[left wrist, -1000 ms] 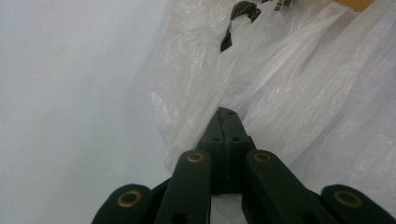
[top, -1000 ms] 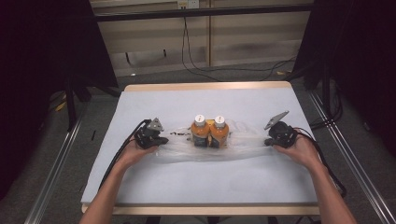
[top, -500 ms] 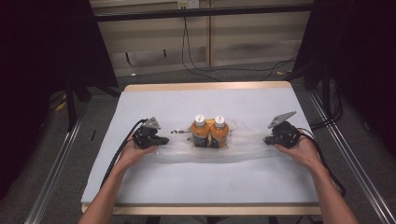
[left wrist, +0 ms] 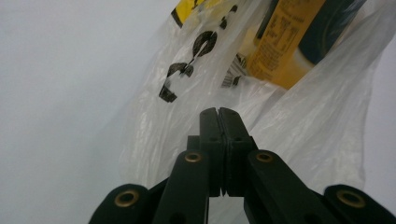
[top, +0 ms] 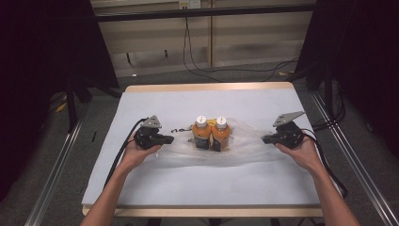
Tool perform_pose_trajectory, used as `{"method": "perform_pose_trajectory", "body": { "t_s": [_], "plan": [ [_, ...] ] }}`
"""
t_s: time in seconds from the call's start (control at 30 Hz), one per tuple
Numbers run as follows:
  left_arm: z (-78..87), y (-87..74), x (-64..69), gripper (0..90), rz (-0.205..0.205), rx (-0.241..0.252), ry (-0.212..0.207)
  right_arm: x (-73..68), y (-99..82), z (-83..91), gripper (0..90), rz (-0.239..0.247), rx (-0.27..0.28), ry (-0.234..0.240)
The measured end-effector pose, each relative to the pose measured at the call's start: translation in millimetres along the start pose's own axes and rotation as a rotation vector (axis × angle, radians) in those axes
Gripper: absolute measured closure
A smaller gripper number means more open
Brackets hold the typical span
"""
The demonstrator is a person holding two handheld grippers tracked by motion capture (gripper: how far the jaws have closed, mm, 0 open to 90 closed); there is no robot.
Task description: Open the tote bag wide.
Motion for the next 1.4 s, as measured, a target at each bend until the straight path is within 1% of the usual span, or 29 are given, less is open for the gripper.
{"method": "perform_pose_trajectory", "body": {
  "t_s": [0.03,0.07,0.1,0.17,0.2,0.23,0.27,0.3,0.37,0.43,0.47,0.5,0.53,0.57,0.63,0.73,0.83,0.87,0.9,0.97,1.03,1.13,1.17,1.2,1.23,1.27,1.33,1.37,1.4],
  "plan": [
    [0.9,0.4,1.8,88.4,0.013,0.014,-0.006,-0.6,0.7,0.7,90.0,-0.001,0.008,-0.001],
    [2.3,0.8,2.4,88.1,0.009,0.017,-0.012,-1.2,1.7,1.8,90.0,0.0,0.02,0.002],
    [3.7,1.5,3.2,86.6,0.014,0.024,-0.004,-1.7,2.6,2.6,90.0,-0.004,0.035,0.019],
    [6.6,3.3,4.0,84.5,0.012,0.04,0.005,-2.3,4.1,3.2,90.0,-0.008,0.053,0.024],
    [7.9,4.5,5.0,81.8,0.014,0.044,0.019,-2.4,4.6,3.3,88.3,-0.007,0.057,0.033],
    [10.4,5.8,6.3,78.7,0.013,0.041,0.031,-2.8,5.0,3.8,83.4,-0.009,0.06,0.034],
    [11.6,7.1,8.0,76.8,0.019,0.06,0.024,-3.4,5.6,4.3,80.0,-0.012,0.064,0.037],
    [13.8,8.4,8.8,76.3,0.009,0.06,0.029,-3.8,6.4,5.1,80.9,-0.011,0.072,0.045],
    [16.2,10.3,11.7,73.2,0.017,0.074,0.025,-5.9,8.7,7.4,80.6,-0.006,0.092,0.046],
    [17.7,12.9,15.5,70.3,0.009,0.091,0.025,-7.9,11.9,9.9,76.6,-0.007,0.116,0.058],
    [18.7,13.6,16.5,68.4,0.009,0.087,0.022,-9.2,13.9,11.2,75.4,-0.008,0.125,0.055],
    [18.7,14.8,18.5,67.8,0.018,0.107,0.003,-10.7,15.2,12.0,75.4,-0.009,0.135,0.068],
    [19.5,15.6,19.4,67.8,0.007,0.104,0.004,-12.3,17.1,14.0,74.2,-0.006,0.149,0.078],
    [19.8,16.2,20.7,67.8,0.008,0.102,0.008,-13.6,18.6,14.8,73.8,-0.004,0.157,0.08],
    [19.1,17.4,23.9,68.1,0.008,0.12,-0.012,-15.8,20.6,16.9,73.3,0.006,0.165,0.079],
    [18.6,19.4,28.9,69.0,-0.006,0.134,-0.018,-20.6,24.6,17.5,70.8,0.012,0.181,0.094],
    [18.0,21.1,33.9,71.1,-0.001,0.141,-0.049,-24.7,28.6,15.9,70.9,0.019,0.182,0.095],
    [17.2,21.5,36.3,72.0,0.004,0.146,-0.063,-26.2,30.4,15.0,72.1,0.021,0.181,0.099],
    [17.0,21.7,38.5,73.3,-0.004,0.14,-0.072,-27.8,32.4,13.8,73.4,0.024,0.182,0.102],
    [14.9,22.1,44.3,75.3,-0.003,0.135,-0.085,-31.5,36.6,11.4,74.8,0.034,0.177,0.105],
    [13.4,22.9,49.5,77.6,-0.031,0.115,-0.088,-35.6,41.2,9.1,77.0,0.047,0.17,0.111],
    [12.2,26.1,56.9,80.0,-0.039,0.122,-0.105,-43.5,50.4,8.4,79.3,0.068,0.165,0.121],
    [11.9,27.9,59.6,83.0,-0.035,0.134,-0.112,-45.1,52.5,8.4,80.0,0.069,0.157,0.119],
    [11.4,28.9,60.8,83.0,-0.04,0.14,-0.117,-46.1,55.4,7.7,81.3,0.07,0.163,0.127],
    [10.3,30.6,63.9,84.0,-0.033,0.148,-0.122,-46.4,56.9,7.1,82.6,0.069,0.167,0.131],
    [9.2,32.5,66.6,84.9,-0.045,0.146,-0.122,-46.2,58.8,5.6,84.0,0.073,0.167,0.133],
    [5.3,36.7,74.6,85.8,-0.048,0.156,-0.139,-44.6,63.5,0.6,86.3,0.072,0.161,0.134],
    [3.4,38.6,78.5,85.8,-0.053,0.16,-0.141,-42.6,67.8,-5.2,87.8,0.076,0.159,0.14],
    [2.0,40.1,81.3,85.8,-0.058,0.164,-0.148,-42.6,67.8,-5.2,87.8,0.076,0.159,0.14]
  ]
}}
Point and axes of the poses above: each handheld gripper's, and its own axes: z roughly backward along the jaws, y roughly out of its top, x roughly to its right, the point moved 2 cm from there along -z, roughly forward along the jaws, and after that the axes turned 7 degrees about y, right-handed, at the moved point
